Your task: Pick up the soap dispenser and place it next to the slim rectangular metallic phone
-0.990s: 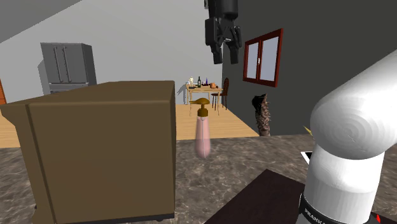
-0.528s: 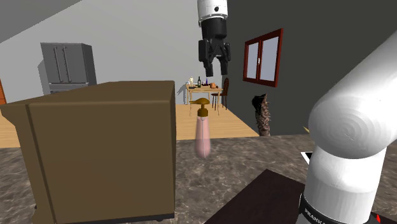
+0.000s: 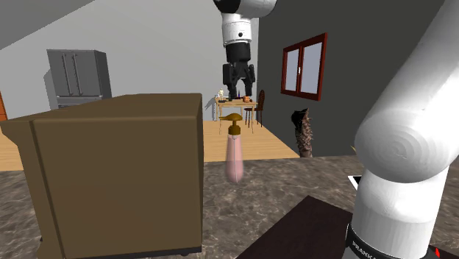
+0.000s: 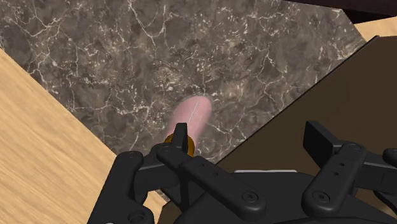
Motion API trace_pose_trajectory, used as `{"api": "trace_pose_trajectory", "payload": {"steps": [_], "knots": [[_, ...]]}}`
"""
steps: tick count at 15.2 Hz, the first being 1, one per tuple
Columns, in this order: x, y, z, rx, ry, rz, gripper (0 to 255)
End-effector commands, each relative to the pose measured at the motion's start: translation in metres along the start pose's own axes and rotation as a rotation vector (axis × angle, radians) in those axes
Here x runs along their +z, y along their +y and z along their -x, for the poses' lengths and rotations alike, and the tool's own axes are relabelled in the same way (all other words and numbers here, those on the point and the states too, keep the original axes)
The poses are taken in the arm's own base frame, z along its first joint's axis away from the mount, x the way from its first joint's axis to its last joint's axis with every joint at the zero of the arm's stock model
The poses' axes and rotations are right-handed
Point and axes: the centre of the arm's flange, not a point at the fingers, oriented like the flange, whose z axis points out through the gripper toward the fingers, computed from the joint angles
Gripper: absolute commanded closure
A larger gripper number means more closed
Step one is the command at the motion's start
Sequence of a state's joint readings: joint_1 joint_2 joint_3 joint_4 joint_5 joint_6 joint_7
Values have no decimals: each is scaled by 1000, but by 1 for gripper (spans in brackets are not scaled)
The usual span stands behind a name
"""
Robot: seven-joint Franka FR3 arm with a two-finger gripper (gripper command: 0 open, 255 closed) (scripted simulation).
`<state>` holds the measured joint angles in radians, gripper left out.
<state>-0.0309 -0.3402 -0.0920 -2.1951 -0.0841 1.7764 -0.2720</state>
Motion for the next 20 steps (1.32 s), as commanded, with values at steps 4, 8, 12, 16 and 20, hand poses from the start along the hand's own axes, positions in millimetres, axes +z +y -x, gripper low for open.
{"api": "trace_pose_trajectory", "payload": {"steps": [4, 8, 12, 16, 20], "knots": [[27, 40, -49, -11, 9, 4, 0], [44, 71, -87, -20, 16, 6, 0], [60, 71, -88, -20, 16, 6, 0], [85, 71, -88, -20, 16, 6, 0], [85, 71, -88, -20, 16, 6, 0]]}}
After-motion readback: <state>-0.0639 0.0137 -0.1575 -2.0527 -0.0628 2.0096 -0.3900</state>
